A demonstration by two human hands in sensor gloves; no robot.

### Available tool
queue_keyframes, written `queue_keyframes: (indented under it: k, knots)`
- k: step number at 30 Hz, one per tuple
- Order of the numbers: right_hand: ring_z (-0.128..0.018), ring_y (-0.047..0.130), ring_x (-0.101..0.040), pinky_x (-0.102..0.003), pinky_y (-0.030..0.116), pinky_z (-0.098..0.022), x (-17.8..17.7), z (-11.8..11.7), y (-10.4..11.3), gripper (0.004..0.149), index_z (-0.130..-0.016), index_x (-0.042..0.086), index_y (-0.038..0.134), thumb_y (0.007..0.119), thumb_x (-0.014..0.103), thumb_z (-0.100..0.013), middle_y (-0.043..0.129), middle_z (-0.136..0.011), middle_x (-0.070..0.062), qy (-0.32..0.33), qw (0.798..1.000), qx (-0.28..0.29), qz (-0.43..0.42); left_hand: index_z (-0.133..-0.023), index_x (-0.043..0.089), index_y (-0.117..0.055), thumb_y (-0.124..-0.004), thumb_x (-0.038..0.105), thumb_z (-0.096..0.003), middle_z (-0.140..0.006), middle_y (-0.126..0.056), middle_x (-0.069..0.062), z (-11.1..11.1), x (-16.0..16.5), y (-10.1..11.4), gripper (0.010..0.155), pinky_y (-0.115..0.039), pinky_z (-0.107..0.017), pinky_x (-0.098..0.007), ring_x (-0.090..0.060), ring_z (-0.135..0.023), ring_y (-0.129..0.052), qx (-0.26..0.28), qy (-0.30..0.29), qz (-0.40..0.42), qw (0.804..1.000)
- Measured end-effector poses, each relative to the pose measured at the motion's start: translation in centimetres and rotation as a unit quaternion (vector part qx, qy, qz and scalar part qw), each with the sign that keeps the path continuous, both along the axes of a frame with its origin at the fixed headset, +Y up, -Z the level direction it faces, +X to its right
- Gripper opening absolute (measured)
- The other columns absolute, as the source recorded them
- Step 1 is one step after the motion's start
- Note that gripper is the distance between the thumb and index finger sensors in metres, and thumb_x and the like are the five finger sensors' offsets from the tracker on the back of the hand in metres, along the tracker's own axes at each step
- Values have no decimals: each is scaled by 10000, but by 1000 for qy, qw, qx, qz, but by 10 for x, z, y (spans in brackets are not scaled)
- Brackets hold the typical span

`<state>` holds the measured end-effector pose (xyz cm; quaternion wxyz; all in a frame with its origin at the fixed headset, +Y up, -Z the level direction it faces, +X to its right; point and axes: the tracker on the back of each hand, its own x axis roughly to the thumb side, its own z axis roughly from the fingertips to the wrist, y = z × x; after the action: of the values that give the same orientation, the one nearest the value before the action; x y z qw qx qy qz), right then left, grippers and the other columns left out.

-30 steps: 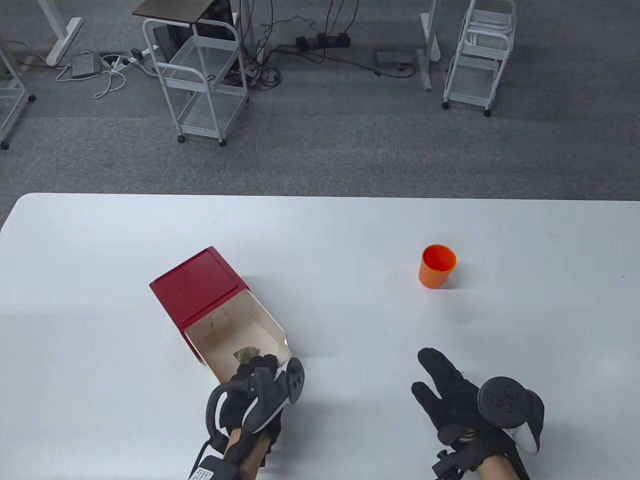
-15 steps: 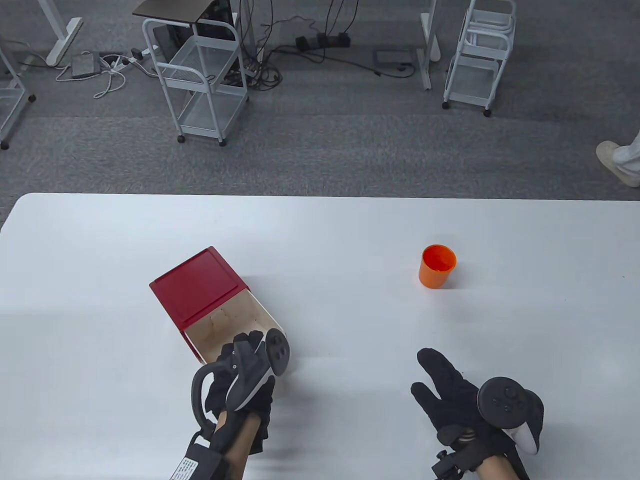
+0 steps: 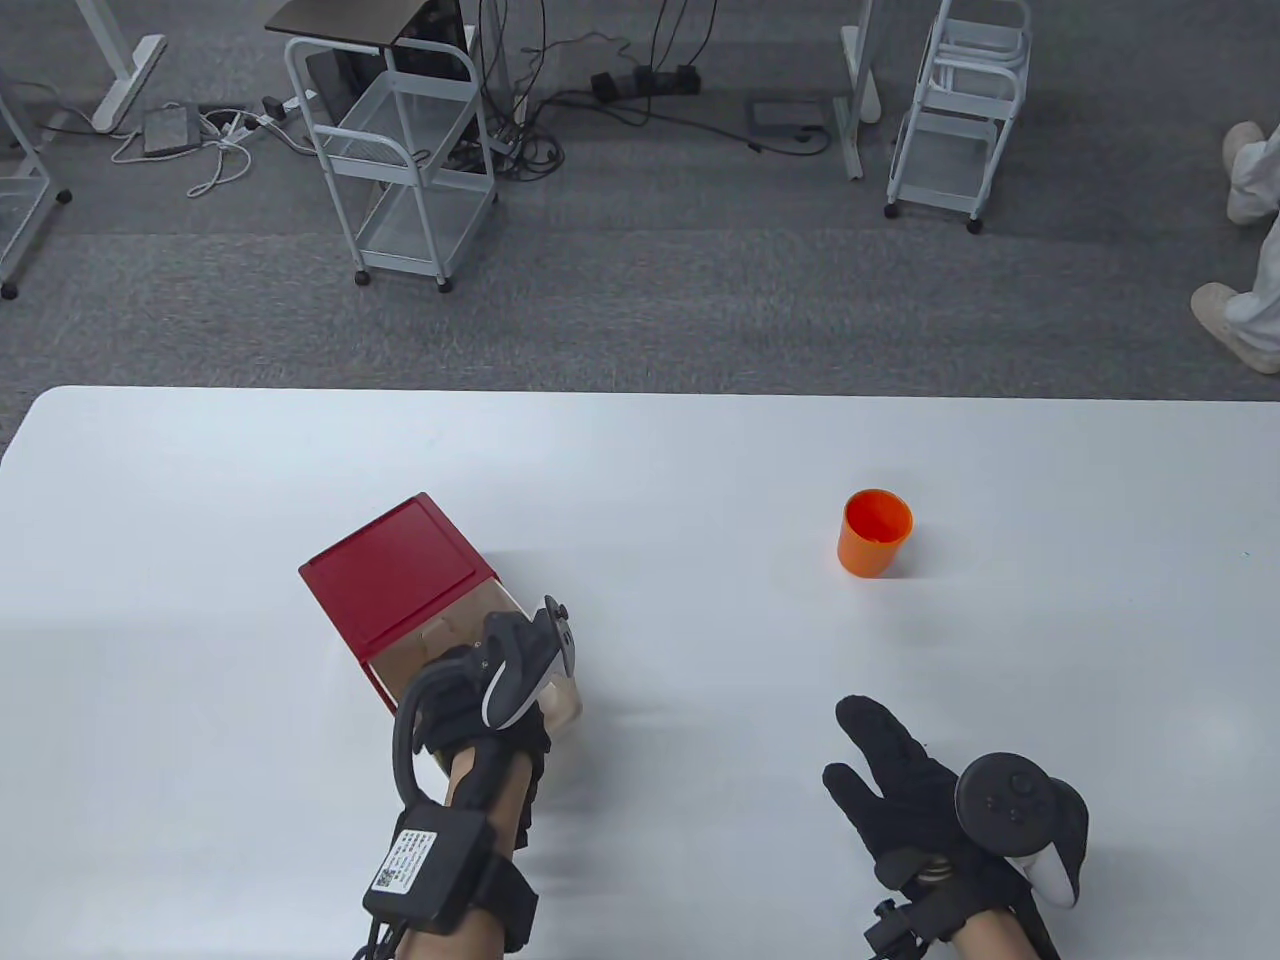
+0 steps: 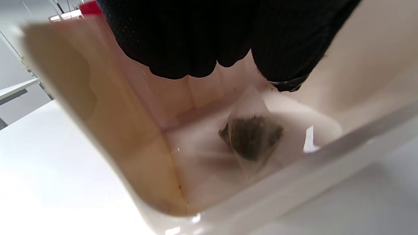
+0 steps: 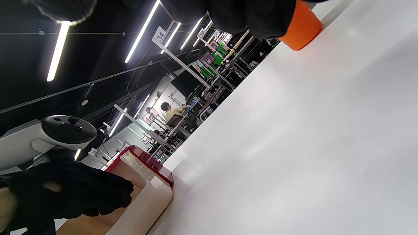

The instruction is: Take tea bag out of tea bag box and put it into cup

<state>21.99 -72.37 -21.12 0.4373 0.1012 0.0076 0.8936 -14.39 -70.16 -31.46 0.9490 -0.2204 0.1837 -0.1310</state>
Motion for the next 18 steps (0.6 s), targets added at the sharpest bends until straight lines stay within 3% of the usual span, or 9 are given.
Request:
queue_keyframes:
  k: [6, 18]
  knots:
    - [-921, 597, -571, -677, 454, -683, 0, 0, 1, 777, -1026, 123, 497, 649, 638, -464, 510, -1086, -257, 1, 1000, 3, 0, -1023, 283, -753, -795, 491, -469, -1107, -786, -46, -10, -5, -22, 593, -738, -735, -380, -297, -959, -836, -31, 11, -11, 999]
    - [-921, 597, -570, -678, 453, -682, 0, -1, 1, 777, -1026, 122, 497, 650, 637, -464, 508, -1087, -256, -1, 1000, 2, 1, -843, 373, -880, -822, 442, -468, -960, -937, 68, -9, -3, -25, 386, -808, -680, -328, -213, -861, -942, -8, -4, -25, 1000]
